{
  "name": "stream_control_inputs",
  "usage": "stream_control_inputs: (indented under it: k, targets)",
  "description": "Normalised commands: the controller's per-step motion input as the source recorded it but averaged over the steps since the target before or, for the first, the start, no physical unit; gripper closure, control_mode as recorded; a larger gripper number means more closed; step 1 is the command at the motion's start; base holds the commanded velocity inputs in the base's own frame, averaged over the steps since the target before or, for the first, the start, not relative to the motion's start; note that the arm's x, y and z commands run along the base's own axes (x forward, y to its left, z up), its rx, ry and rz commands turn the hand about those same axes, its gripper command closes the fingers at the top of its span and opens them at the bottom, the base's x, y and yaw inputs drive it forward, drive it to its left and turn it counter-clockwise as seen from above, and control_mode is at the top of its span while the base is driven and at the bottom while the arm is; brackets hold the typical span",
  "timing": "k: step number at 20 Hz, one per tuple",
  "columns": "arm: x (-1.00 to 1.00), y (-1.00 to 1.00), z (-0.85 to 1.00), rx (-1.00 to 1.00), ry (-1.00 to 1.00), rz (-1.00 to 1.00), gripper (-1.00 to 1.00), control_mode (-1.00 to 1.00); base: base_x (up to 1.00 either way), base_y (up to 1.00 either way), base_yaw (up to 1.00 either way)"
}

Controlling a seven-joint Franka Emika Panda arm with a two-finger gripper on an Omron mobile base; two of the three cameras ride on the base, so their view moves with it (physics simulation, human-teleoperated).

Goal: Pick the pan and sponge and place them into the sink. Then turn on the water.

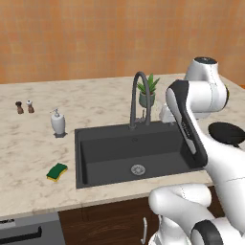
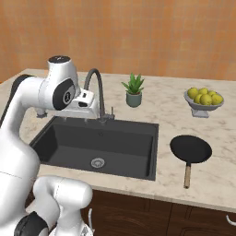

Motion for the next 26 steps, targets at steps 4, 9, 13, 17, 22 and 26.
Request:
stream_control_inputs:
  k: [4,9,13,17,22,26]
  targets:
    - [-0.26,-0.91,-0.53,0.00,0.05,0.00,-1.00,-1.00,0.00,0.00,0.00]
    - [-0.01,-1.00,-0.49,0.00,0.12,0.00,-1.00,-1.00,0.00,0.00,0.00]
    - [0.08,-0.99,-0.48,0.00,0.14,-0.03,-1.00,-1.00,0.00,0.00,0.00]
    - [0.13,-1.00,-0.35,0.00,0.07,-0.03,-1.00,-1.00,0.00,0.00,0.00]
    - [0.19,-0.95,-0.33,0.00,0.02,-0.03,-1.00,-1.00,0.00,0.00,0.00]
    - [0.13,-0.89,-0.28,0.01,0.00,0.00,-1.00,-1.00,0.00,0.00,0.00]
